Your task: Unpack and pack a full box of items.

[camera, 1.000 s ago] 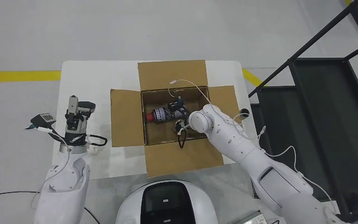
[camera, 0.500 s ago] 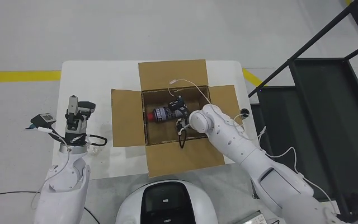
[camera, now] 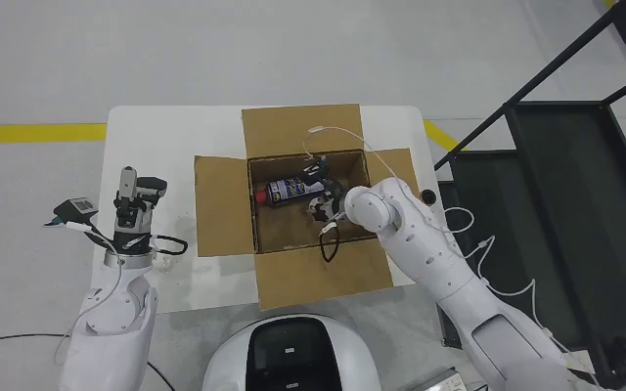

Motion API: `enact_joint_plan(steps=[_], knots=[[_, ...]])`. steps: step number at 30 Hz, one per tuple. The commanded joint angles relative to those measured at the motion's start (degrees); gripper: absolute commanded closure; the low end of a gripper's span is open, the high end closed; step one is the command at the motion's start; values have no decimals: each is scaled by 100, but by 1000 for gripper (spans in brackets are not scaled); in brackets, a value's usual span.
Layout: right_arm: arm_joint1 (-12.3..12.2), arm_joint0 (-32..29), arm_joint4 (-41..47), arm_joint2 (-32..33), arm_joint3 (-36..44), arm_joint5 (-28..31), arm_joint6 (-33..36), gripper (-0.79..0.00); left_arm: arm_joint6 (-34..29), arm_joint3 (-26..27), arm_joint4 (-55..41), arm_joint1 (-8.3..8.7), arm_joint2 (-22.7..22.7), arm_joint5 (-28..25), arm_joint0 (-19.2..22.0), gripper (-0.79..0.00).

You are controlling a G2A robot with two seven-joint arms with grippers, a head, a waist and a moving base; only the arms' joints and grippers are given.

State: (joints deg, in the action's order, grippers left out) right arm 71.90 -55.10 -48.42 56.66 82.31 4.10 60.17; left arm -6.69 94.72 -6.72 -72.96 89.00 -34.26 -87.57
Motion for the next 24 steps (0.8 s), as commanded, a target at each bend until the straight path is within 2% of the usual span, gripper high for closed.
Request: enact_joint_plan(steps=[1,5,24], knots=[[-49,-129,-10,166,288,11,48,0,1,0,0,0,0,0,0,-785],[-83,-269,59,294,538,1,15,0,1,0,0,0,0,0,0,-785],[-83,-269,59,294,538,1,15,0,1,0,0,0,0,0,0,-785]])
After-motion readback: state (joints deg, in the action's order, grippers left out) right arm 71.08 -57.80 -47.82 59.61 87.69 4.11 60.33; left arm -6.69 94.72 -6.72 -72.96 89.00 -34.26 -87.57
